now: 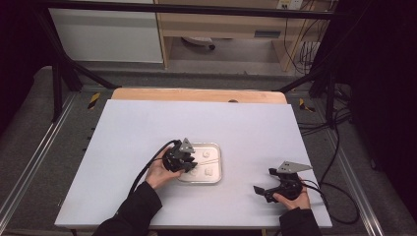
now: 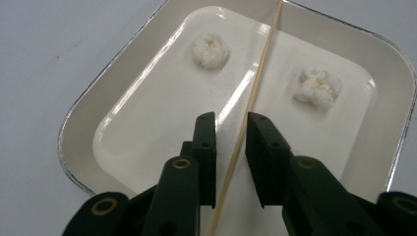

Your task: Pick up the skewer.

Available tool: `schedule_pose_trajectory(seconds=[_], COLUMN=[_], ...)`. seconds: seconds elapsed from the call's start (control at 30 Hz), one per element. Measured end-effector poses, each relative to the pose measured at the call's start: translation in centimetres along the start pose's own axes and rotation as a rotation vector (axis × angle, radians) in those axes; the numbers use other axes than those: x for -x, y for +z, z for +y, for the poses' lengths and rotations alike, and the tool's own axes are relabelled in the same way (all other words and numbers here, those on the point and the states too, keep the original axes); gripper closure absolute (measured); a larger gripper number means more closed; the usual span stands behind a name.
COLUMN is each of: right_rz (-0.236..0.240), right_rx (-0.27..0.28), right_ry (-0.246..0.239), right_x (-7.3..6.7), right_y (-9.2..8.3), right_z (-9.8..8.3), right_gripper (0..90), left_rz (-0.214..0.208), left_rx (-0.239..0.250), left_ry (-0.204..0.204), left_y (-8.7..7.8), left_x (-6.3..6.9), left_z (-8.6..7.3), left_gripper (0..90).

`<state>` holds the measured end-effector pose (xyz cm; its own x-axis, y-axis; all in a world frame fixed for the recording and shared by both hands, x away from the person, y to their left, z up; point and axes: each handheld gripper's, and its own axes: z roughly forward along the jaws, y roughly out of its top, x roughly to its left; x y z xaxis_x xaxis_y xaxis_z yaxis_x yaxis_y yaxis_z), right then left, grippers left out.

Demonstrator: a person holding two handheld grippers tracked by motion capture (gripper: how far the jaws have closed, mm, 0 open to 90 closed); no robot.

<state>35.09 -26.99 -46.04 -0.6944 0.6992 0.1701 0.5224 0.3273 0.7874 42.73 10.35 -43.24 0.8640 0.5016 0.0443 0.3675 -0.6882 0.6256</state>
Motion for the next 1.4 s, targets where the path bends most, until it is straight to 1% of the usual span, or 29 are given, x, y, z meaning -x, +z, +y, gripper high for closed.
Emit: schedule_pose_trajectory(seconds=[0.27,0.4,0.43,0.7,0.97,1.07,1.17,1.3,1.37,1.4], right_rz=[0.000,0.000,0.000,0.000,0.000,-0.001,0.000,-0.002,-0.003,-0.005], right_rx=[-0.003,-0.003,-0.002,-0.002,-0.002,-0.002,-0.003,-0.002,-0.005,-0.008], right_ry=[0.000,-0.004,-0.002,-0.004,-0.004,-0.004,-0.004,-0.005,-0.004,-0.012], right_x=[0.0,0.0,0.0,0.0,0.0,0.0,0.0,0.0,-0.1,-0.1], right_y=[0.0,0.0,0.0,0.0,0.0,0.0,0.0,0.1,0.1,0.1], right_z=[0.0,0.0,0.0,0.0,0.0,0.0,0.0,0.0,0.0,0.0], right_gripper=[1.2,1.2,1.2,1.2,1.2,1.2,1.2,1.2,1.1,1.0], left_rz=[-0.013,-0.021,-0.022,-0.017,-0.010,-0.011,-0.009,-0.008,-0.006,-0.006], left_rx=[-0.003,0.001,0.001,0.012,0.051,0.069,0.075,0.092,0.094,0.090], left_ry=[0.007,0.002,0.005,0.014,0.024,0.020,0.024,0.013,0.006,0.007], left_y=[0.4,0.4,0.4,0.3,-0.6,-1.1,-1.6,-2.2,-2.4,-2.6], left_x=[0.0,-0.1,-0.1,0.0,0.4,0.6,0.8,0.8,0.8,0.8], left_z=[-0.1,-0.1,-0.1,-0.2,0.0,0.0,-0.1,-0.2,-0.4,-0.4], left_gripper=[80.9,83.5,87.2,88.4,88.6,88.6,88.6,88.6,88.6,88.6])
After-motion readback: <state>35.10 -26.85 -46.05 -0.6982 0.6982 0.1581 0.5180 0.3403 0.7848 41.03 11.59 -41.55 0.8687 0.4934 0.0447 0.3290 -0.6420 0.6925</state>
